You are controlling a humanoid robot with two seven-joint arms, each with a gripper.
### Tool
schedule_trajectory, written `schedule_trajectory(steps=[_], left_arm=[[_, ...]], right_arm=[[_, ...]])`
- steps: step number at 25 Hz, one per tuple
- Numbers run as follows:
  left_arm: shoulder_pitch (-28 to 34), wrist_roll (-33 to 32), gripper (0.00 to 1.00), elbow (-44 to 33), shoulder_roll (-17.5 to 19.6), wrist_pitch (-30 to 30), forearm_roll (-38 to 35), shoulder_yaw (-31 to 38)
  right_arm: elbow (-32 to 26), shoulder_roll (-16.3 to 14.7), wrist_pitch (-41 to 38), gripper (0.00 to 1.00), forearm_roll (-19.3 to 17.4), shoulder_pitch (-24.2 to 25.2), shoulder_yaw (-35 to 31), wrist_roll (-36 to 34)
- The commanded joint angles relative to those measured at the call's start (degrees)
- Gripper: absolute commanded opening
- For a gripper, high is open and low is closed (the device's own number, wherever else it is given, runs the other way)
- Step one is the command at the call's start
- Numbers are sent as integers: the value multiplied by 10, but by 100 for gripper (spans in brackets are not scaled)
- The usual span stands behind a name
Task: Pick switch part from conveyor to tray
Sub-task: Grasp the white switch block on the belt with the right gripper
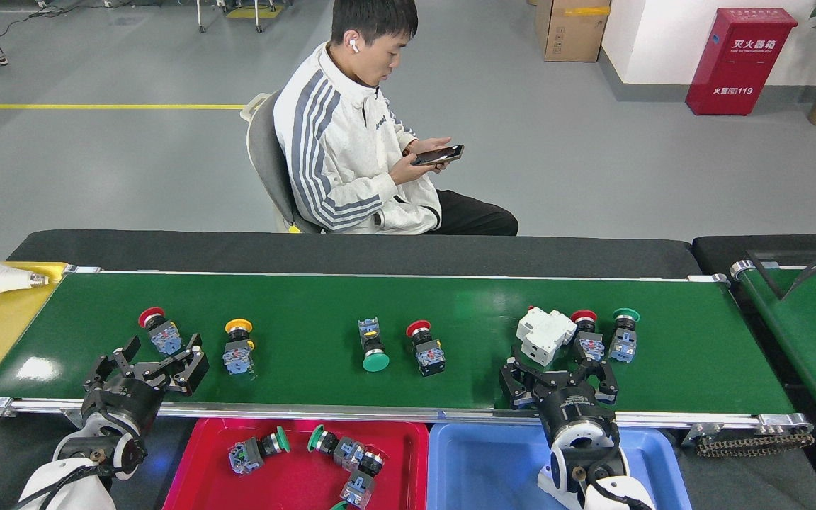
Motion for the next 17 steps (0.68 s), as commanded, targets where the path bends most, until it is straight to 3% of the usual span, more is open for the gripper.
schedule_trajectory(steps=[1,6,7,8,10,11,13,17], left_arm=[[-31,2,100,30,7,31,-2,0],[-92,7,98,124,9,67,-2,-3],[-100,7,95,141,9,73,-1,-3],[-107,7,87,157,9,83,2,-2],[-109,7,69,170,8,101,3,-1],[-108,8,63,170,8,105,4,-1],[-105,8,48,171,6,106,5,-1],[-94,11,32,169,4,102,11,0]], right_arm=[[20,7,2,99,-2,-30,2,-1],[93,20,0,98,-2,-87,6,-1],[102,21,1,94,-2,-93,16,-1],[109,21,0,79,-3,-98,26,-1],[116,18,-7,39,-3,-101,38,-1],[116,17,-10,28,-3,-101,44,-1],[115,14,-15,10,-11,-101,56,-1],[114,8,-31,2,-23,-101,60,-2]])
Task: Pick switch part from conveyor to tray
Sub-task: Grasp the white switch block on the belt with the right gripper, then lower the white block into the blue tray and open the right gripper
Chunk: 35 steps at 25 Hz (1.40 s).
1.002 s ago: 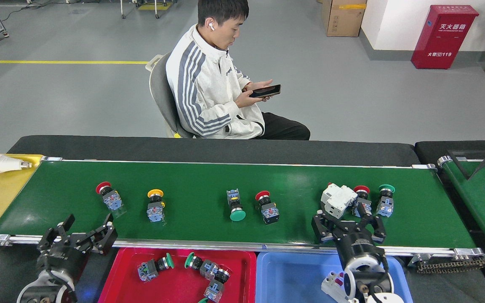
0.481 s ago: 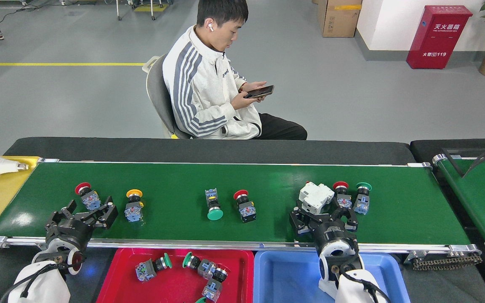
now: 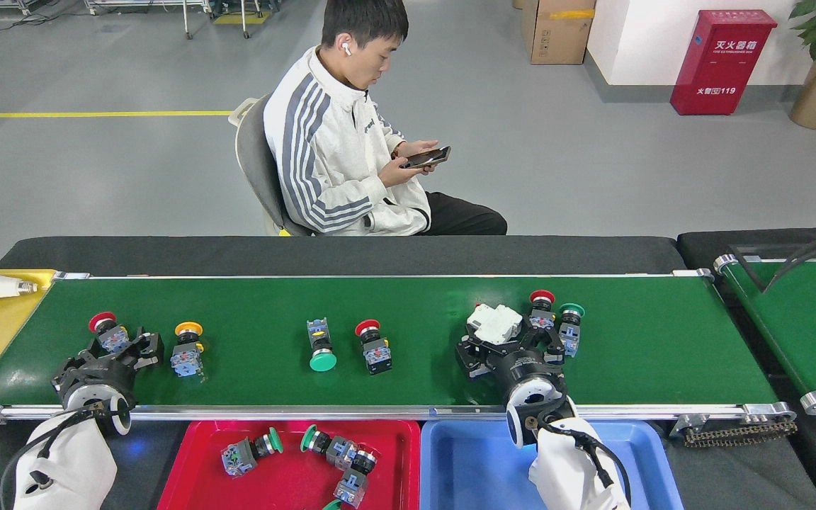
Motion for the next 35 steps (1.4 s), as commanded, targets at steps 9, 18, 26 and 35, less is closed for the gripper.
schedule_trajectory(steps=[9,18,26,35], left_arm=[[126,31,23,-186,0,-164,18,-1],[353,27,59,-476,1,-468,18,35],[365,27,100,-491,-22,-440,14,41],[365,26,100,-485,-22,-261,13,65]], right_arm=[[-172,-21,-35,2,-10,48,0,-6],[-423,-135,-252,86,-76,340,-19,-45],[-421,-117,-245,100,-80,357,-78,-71],[-406,-38,-2,99,-45,336,-112,-69]])
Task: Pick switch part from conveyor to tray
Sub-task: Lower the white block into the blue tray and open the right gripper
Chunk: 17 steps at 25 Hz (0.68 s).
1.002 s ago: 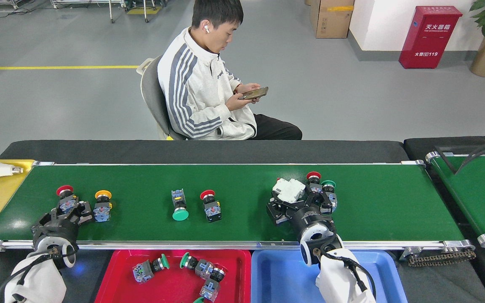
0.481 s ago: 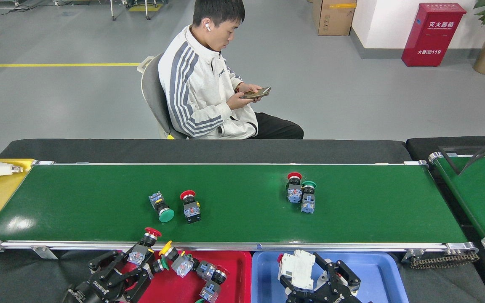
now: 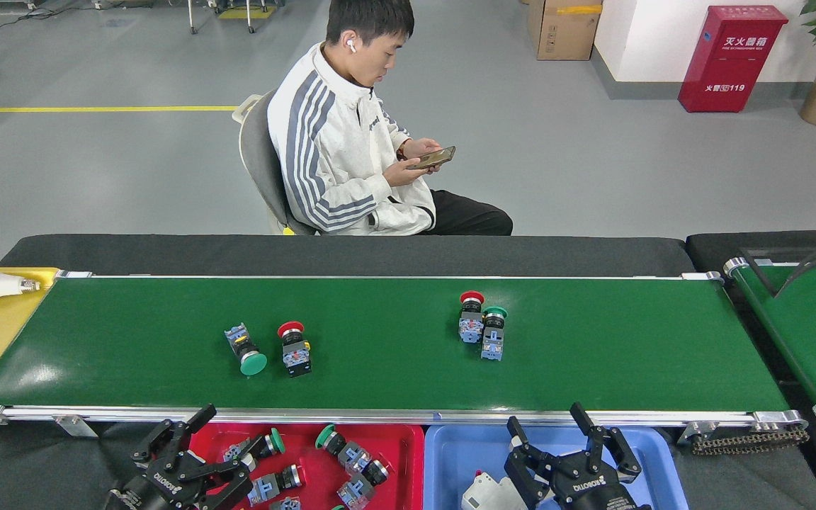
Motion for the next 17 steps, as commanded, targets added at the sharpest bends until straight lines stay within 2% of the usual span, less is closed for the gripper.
schedule_trajectory(steps=[1,2,4,8,14,17], left_arm=[[-5,1,100,-4,6,135,-1,4],[-4,1,100,-3,8,176,-1,5],[1,1,100,-2,10,206,-1,9],[21,1,100,-5,12,205,-1,29],[12,0,100,-11,13,209,-1,33],[-8,-1,100,-1,25,208,-2,26]], right_arm=[[-6,-5,29,99,2,-4,-2,0],[-8,-8,29,99,3,-4,-2,0],[-12,-26,31,99,2,0,-6,0],[-13,-62,30,99,-2,3,-26,0],[-9,-80,26,99,-7,-2,-55,-1],[-9,-86,20,99,-7,-7,-55,-1]])
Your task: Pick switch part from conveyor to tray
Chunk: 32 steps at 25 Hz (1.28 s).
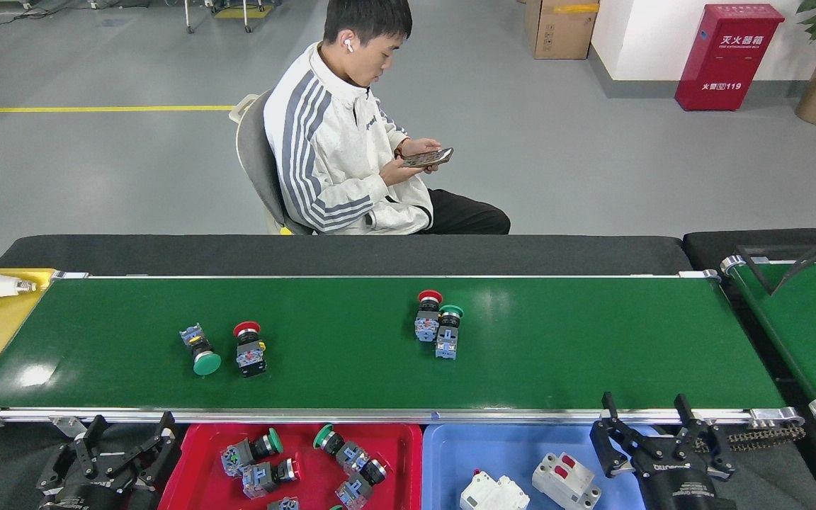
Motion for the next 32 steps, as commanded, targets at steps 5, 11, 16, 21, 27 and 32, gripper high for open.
schedule_trajectory(steps=[5,11,16,21,27,32], left_arm=[[-17,-1,100,39,10,4,-2,5],[-51,-1,100,86,11,10,-2,6],[-97,-1,100,134,23,19,-2,6],[-150,0,99,209,41,44,-3,1],[-227,5,91,319,55,85,-26,-1],[-251,6,33,367,56,84,-23,3]], right_arm=[[-1,-16,-35,99,-1,-19,-3,-4],[-1,-17,-57,99,-1,-20,-4,-5],[13,-36,-57,99,-7,-22,-16,-5],[22,-39,-58,99,-10,-21,-16,-5],[23,-38,-58,99,-10,-20,-15,-4],[23,-42,-58,99,-10,-20,-12,-3]])
